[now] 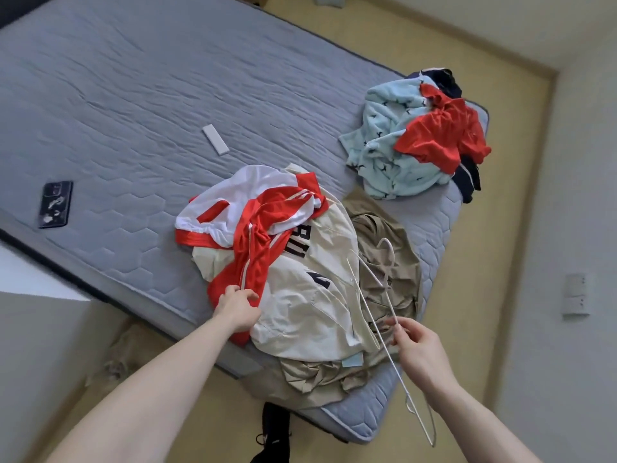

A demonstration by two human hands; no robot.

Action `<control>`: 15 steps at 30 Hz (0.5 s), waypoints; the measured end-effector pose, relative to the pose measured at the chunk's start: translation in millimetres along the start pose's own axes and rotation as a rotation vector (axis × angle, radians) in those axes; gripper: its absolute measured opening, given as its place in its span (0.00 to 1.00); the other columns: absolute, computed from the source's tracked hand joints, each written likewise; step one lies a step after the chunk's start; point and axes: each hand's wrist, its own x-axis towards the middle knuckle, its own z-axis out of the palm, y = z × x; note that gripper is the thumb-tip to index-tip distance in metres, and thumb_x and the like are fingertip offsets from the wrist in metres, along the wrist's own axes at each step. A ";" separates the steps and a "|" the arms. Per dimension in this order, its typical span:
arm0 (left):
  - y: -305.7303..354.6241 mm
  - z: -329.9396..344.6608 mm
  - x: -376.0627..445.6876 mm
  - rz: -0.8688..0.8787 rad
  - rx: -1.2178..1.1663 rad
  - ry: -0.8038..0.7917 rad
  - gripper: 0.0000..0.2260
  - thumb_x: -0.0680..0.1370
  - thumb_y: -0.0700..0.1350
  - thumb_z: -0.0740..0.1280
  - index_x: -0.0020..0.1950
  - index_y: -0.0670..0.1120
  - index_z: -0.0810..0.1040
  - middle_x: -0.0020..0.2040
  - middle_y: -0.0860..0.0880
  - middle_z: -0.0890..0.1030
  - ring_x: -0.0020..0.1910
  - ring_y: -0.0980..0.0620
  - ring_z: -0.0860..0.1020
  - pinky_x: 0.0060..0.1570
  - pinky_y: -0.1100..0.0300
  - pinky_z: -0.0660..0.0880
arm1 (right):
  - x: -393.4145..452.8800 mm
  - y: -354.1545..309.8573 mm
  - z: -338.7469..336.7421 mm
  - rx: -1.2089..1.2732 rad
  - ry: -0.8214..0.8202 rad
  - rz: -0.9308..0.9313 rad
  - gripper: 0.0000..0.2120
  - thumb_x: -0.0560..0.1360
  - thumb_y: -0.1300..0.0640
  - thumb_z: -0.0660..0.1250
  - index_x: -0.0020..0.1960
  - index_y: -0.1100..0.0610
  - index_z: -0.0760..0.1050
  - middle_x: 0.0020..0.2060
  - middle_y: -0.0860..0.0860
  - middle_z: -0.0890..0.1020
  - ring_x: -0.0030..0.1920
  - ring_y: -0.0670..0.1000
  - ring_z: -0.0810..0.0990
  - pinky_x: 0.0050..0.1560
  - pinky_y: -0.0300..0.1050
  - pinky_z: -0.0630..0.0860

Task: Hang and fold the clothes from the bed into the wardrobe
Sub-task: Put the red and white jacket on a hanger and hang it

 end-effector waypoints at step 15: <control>-14.3 32.6 90.3 -0.176 -0.763 0.224 0.10 0.73 0.48 0.78 0.48 0.48 0.80 0.52 0.48 0.83 0.56 0.45 0.81 0.57 0.54 0.75 | 60.6 -1.3 69.6 -0.048 -0.089 0.045 0.13 0.83 0.56 0.63 0.49 0.44 0.84 0.31 0.44 0.80 0.32 0.43 0.75 0.36 0.39 0.69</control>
